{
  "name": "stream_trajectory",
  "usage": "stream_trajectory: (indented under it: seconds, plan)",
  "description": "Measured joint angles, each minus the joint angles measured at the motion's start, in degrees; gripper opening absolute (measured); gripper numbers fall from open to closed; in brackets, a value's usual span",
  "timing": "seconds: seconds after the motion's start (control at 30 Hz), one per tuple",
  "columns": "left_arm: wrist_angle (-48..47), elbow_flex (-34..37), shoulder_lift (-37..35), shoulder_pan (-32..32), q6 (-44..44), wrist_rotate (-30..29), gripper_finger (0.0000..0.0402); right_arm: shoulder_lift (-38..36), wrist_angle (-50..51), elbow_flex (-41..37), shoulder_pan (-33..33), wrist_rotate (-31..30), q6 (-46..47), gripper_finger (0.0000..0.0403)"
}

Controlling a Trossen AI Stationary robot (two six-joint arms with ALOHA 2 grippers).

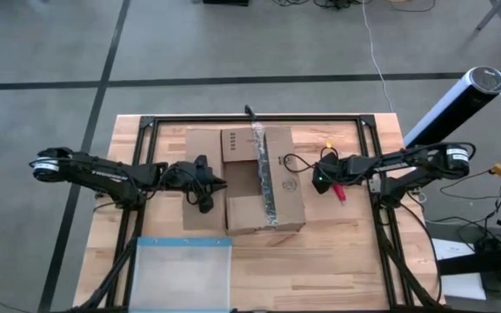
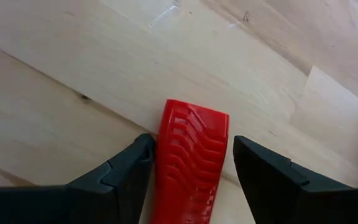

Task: Unpack boxes
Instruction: Break down the box using the red cutter

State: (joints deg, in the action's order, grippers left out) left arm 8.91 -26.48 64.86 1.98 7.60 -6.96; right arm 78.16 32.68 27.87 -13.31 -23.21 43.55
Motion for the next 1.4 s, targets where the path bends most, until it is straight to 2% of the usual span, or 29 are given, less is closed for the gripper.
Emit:
stream_trajectory:
  seconds: [0.23,0.63,1.0,1.17,1.4]
  plan:
    - [0.0,0.0,0.0,0.0,0.2,0.0,0.0038,-1.6,-0.4,-0.1,-0.1,5.0,0.1,0.0163]
    - [0.0,0.0,0.0,0.0,0.2,0.0,0.0038,-1.6,-0.6,-0.1,0.0,6.5,-3.4,0.0037]
    - [0.1,-0.1,0.0,0.0,0.2,0.0,0.0038,-2.2,0.1,3.4,0.0,7.4,-6.5,0.0036]
    - [0.1,-0.1,0.0,0.0,0.2,0.0,0.0038,-2.4,-0.1,4.3,0.0,7.2,-8.2,0.0049]
    - [0.5,-0.1,0.0,0.0,0.2,0.0,0.0038,-2.6,-0.5,4.4,0.0,6.8,-8.9,0.0035]
